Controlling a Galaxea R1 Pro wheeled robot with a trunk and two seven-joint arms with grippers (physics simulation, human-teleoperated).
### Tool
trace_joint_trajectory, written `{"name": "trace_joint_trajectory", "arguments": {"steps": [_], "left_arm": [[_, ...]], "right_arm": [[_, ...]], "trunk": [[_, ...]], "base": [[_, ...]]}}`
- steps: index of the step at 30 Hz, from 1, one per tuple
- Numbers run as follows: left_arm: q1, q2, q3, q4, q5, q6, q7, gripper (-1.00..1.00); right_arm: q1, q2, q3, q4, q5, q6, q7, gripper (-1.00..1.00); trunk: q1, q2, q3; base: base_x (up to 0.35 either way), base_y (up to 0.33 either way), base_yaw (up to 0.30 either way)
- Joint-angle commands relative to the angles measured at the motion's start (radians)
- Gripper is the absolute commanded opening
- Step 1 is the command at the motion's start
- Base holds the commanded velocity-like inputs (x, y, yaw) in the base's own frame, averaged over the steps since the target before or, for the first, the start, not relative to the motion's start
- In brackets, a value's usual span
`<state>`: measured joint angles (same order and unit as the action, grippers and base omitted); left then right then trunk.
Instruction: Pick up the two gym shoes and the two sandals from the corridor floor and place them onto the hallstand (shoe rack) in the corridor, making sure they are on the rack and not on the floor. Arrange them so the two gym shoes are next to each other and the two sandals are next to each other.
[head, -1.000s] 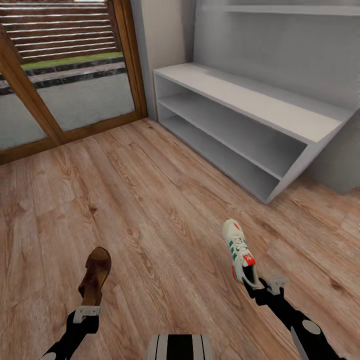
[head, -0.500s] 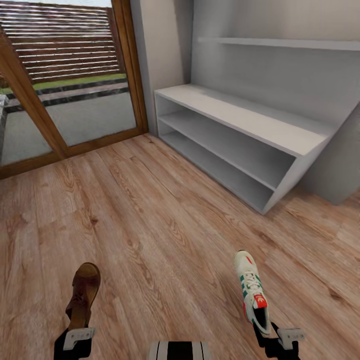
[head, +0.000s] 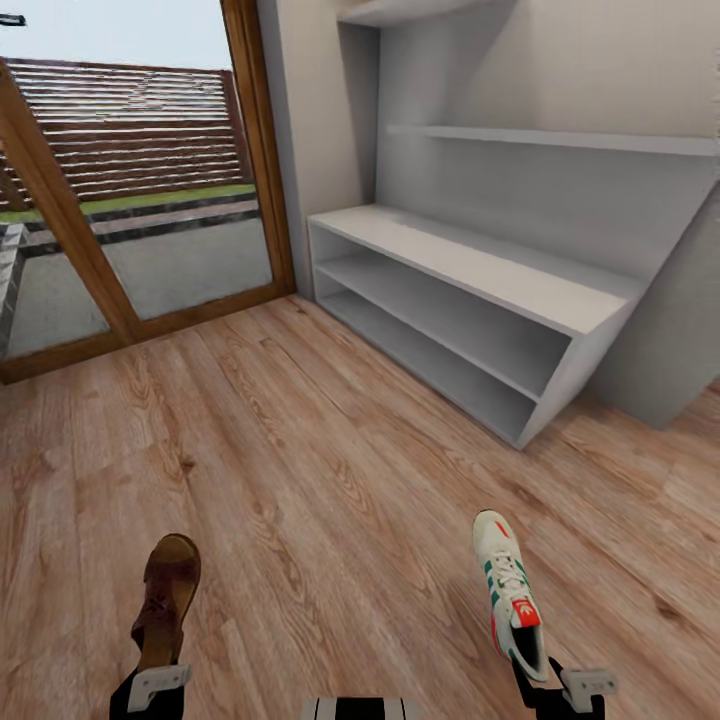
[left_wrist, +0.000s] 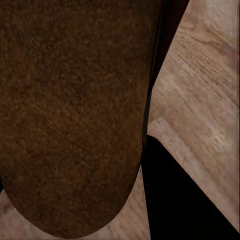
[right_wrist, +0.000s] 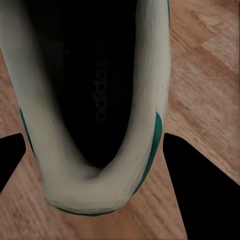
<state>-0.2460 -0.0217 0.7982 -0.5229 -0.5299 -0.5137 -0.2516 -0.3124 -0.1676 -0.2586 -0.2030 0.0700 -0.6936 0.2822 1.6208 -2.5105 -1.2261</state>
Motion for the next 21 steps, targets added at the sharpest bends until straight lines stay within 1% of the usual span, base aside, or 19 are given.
{"name": "trace_joint_trajectory", "arguments": {"steps": [1, 7, 21], "left_arm": [[-0.001, -0.001, 0.009, 0.001, -0.008, -0.004, -0.008, -1.00], [-0.001, 0.000, 0.009, 0.009, -0.009, -0.009, -0.008, -1.00], [-0.001, 0.000, 0.009, 0.011, -0.007, -0.010, -0.008, -1.00]], "right_arm": [[-0.001, 0.001, -0.008, 0.001, 0.007, -0.002, 0.005, -1.00], [-0.001, 0.002, -0.008, 0.002, 0.007, -0.002, 0.005, -1.00], [-0.001, 0.004, -0.008, 0.002, 0.007, -0.001, 0.005, -1.00]], "trunk": [[-0.001, 0.000, 0.004], [-0.003, 0.001, 0.032], [-0.010, 0.005, 0.087]], "base": [[0.000, 0.000, -0.007], [0.000, 0.000, -0.002], [0.000, 0.000, 0.000]]}}
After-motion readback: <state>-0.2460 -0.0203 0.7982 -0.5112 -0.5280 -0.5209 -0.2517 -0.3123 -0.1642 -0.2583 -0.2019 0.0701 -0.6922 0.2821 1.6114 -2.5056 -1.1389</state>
